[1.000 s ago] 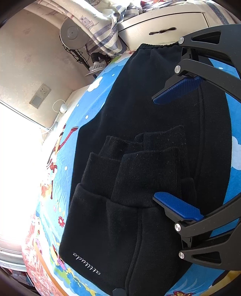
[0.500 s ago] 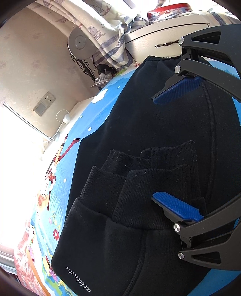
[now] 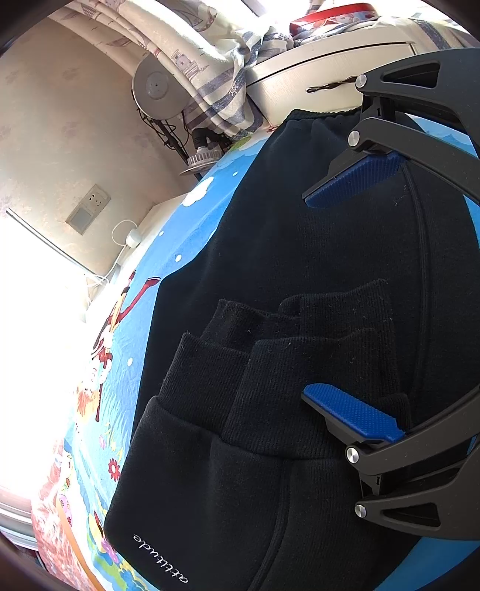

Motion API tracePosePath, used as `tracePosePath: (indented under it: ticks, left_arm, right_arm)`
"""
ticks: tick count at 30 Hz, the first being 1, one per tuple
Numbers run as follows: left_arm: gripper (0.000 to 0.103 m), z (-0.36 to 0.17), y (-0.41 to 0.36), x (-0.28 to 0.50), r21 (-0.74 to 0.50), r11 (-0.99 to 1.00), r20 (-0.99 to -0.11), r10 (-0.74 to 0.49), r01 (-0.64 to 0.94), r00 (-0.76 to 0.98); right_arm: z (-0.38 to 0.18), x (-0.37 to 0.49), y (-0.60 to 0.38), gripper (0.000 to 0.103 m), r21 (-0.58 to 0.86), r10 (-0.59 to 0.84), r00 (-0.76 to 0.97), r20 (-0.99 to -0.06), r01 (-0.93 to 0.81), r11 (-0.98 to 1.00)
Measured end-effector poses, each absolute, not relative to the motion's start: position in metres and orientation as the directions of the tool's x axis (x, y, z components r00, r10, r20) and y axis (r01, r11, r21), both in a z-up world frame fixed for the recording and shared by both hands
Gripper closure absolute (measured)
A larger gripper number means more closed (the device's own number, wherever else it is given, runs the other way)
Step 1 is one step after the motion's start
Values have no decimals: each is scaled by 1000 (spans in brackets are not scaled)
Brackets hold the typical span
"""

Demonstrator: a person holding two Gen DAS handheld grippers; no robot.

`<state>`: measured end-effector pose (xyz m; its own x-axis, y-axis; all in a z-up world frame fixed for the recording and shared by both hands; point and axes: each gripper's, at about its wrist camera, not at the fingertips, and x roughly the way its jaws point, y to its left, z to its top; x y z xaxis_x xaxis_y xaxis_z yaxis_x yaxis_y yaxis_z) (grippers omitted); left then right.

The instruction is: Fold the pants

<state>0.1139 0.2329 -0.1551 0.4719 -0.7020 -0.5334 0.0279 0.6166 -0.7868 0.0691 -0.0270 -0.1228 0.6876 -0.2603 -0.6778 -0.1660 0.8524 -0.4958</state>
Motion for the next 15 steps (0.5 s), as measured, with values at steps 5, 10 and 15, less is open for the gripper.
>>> tracePosePath:
  ticks: [5,10,15]
  left_arm:
    - [80,-145,236,109,-801,598,-506,-704,30,498]
    - [81,-129,231,109,-779,625,-517,-683,45,516]
    - [81,-125,227,105,-783,622,-515,-673,29,531]
  right_arm:
    - [-118,65,-28,11,-495,-257,664,-702,-195,847]
    - [-110,45,-39,11,-472,-208,648,-733,-263,842]
    - [-75,66,-46,11,-364,-122,676,-727,-229,903]
